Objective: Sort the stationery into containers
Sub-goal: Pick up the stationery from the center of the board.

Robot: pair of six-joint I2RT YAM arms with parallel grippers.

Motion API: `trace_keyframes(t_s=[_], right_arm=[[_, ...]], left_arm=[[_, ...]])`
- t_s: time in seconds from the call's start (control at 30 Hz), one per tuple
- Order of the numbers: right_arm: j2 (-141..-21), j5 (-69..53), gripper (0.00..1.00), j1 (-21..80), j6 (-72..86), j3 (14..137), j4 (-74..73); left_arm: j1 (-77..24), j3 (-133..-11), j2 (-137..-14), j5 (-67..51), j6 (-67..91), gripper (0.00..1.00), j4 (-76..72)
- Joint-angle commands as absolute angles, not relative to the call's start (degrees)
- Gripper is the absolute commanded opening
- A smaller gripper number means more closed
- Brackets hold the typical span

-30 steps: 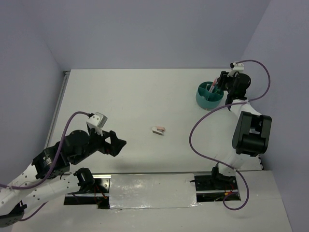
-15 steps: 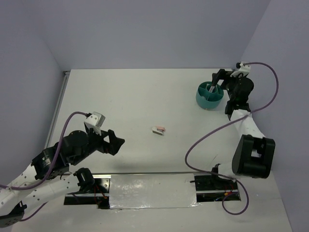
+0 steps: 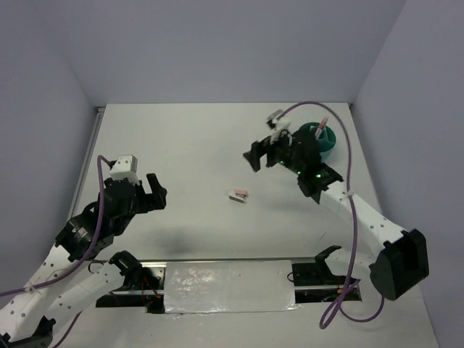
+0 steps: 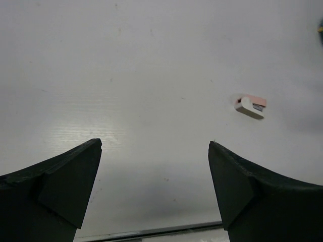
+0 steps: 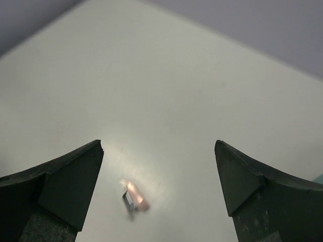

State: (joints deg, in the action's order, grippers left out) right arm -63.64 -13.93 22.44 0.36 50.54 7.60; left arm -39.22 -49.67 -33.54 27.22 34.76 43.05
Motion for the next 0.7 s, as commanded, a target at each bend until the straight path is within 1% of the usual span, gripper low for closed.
trace_keyframes(t_s=[0.0, 0.07, 0.17, 0.3, 0.43, 0.5, 0.57, 0.6, 0.67], right_arm=[[-68.6, -9.5, 0.98, 31.8, -6.5, 53.2, -9.7], [-71.9, -10.0, 0.97, 33.5, -8.3, 53.6, -12.5], [-75.2, -12.2, 0.95, 35.6, -9.0, 54.9, -14.7], [-77.3, -11.9, 0.95, 38.7, -10.7, 56.9, -16.3], [-80.0, -4.0, 0.94, 40.8, -10.4, 58.6, -20.6], [-77.5, -2.2, 1.00, 40.9, -8.1, 57.1, -19.7], [-72.7, -0.1, 1.00, 40.9, -6.4, 55.6, -17.5], [-70.9, 1.0, 1.00, 40.8, -4.5, 54.7, -17.0], [-66.2, 3.0, 1.00, 40.8, -3.3, 54.3, -16.8]], left_arm=[[-34.2, -51.6, -34.6, 26.5, 34.3, 0.99, 41.6], [-32.1, -51.2, -35.3, 23.8, 33.3, 0.99, 40.4], [-31.6, -50.9, -36.3, 22.0, 32.7, 0.99, 39.7], [-31.6, -51.3, -38.1, 23.0, 34.2, 0.99, 40.5], [-31.6, -50.4, -40.1, 23.6, 39.8, 0.99, 40.3], [-31.6, -49.0, -43.7, 20.8, 43.7, 0.99, 38.9], [-31.6, -48.1, -47.6, 15.0, 45.7, 0.99, 34.6], [-31.7, -47.6, -52.1, 13.4, 48.1, 0.99, 33.2], [-32.9, -47.9, -56.7, 11.7, 51.3, 0.99, 29.9]])
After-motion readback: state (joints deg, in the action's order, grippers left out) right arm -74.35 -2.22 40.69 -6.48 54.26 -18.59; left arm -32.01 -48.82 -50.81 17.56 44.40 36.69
